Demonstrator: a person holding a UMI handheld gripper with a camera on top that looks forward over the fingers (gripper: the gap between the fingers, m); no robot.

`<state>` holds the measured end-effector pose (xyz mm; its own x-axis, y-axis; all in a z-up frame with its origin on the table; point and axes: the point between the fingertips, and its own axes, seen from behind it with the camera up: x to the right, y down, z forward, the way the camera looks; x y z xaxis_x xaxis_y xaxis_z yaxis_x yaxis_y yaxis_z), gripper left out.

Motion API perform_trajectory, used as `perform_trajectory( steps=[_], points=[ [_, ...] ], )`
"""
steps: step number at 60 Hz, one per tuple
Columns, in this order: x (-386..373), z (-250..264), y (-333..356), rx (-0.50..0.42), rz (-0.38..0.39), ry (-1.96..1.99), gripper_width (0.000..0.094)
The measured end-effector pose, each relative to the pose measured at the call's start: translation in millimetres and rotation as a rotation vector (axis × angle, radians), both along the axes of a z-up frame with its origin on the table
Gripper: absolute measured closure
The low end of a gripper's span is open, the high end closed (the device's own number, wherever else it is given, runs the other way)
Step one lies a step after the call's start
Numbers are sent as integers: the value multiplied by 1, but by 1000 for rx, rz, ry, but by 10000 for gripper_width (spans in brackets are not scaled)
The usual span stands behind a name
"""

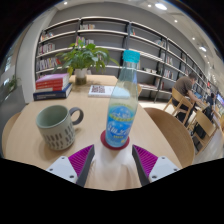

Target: Pour water

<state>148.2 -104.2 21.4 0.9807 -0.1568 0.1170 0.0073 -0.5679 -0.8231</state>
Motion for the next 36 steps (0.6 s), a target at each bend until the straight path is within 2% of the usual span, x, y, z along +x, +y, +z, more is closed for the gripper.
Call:
perform_trajectory(
  steps=[3, 14, 23, 36],
  points=[
    [-12, -3, -28, -40, 2, -1, 175],
    [-96, 16, -106, -86, 29, 76, 173],
    [-166, 58, -134, -41, 73, 129, 174],
    [-227, 141, -143, 81, 126, 137, 173]
  ],
)
